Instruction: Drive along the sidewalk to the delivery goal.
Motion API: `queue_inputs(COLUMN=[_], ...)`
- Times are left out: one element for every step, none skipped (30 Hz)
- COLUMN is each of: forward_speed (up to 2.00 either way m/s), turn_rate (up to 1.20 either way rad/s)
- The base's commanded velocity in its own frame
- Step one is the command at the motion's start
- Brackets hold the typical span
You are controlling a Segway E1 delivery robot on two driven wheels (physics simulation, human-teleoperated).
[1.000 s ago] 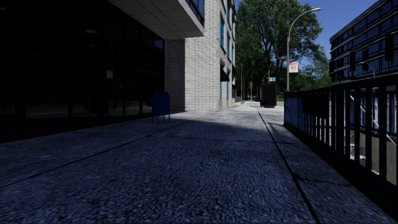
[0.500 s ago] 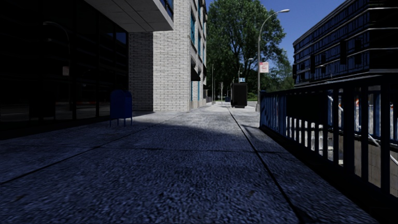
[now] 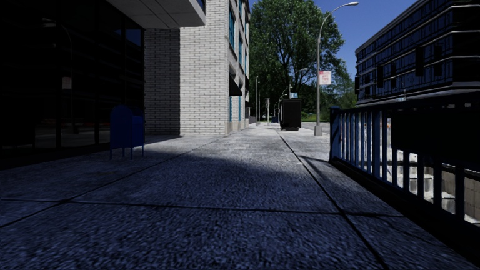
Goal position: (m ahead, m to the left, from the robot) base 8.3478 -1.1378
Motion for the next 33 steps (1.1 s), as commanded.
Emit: queue_inputs(forward_speed=[2.00, 2.00, 2.00, 2.00, 2.00, 2.00, 2.00, 2.00, 2.00, 2.00, 2.00, 2.00, 2.00, 2.00, 2.00, 2.00, 2.00, 2.00, 2.00, 2.00, 2.00, 2.00, 2.00, 2.00, 2.00, 2.00, 2.00, 2.00, 2.00, 2.00, 2.00, 2.00, 2.00], turn_rate=[0.00, 0.00, 0.00, 0.00, 0.00, 0.00, 0.00, 0.00, 0.00, 0.00, 0.00, 0.00, 0.00, 0.00, 0.00, 0.00, 0.00, 0.00, 0.00, 0.00, 0.00, 0.00, 0.00, 0.00, 0.00, 0.00, 0.00, 0.00, 0.00, 0.00, 0.00, 0.00, 0.00])
